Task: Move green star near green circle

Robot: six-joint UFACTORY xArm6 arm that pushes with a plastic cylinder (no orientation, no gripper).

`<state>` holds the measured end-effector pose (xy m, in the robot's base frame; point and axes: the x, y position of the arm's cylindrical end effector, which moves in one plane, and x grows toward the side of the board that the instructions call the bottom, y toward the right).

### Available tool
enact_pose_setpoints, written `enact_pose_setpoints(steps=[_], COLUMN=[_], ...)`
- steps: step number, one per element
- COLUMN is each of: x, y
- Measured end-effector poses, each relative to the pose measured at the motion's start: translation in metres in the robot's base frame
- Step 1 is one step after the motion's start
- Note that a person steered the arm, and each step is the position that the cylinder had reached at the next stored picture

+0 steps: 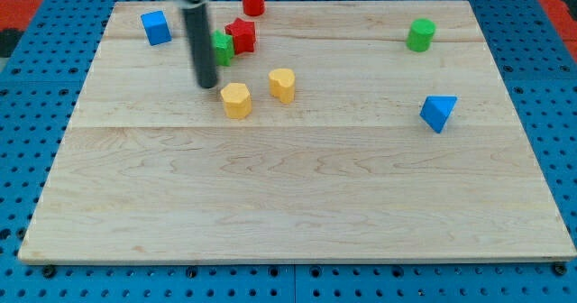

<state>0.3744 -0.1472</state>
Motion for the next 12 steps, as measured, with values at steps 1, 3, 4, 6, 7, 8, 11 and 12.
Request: enact_pose_setpoints(steps=[1,3,4,6,7,8,11,12], x=[-0.052,-0.063,-0.063,-0.063,-0.063,-0.063,-0.085,-0.069], y=[-0.032,0.019,-0.002,-0.003,-0.001,-0.005,-0.004,0.04])
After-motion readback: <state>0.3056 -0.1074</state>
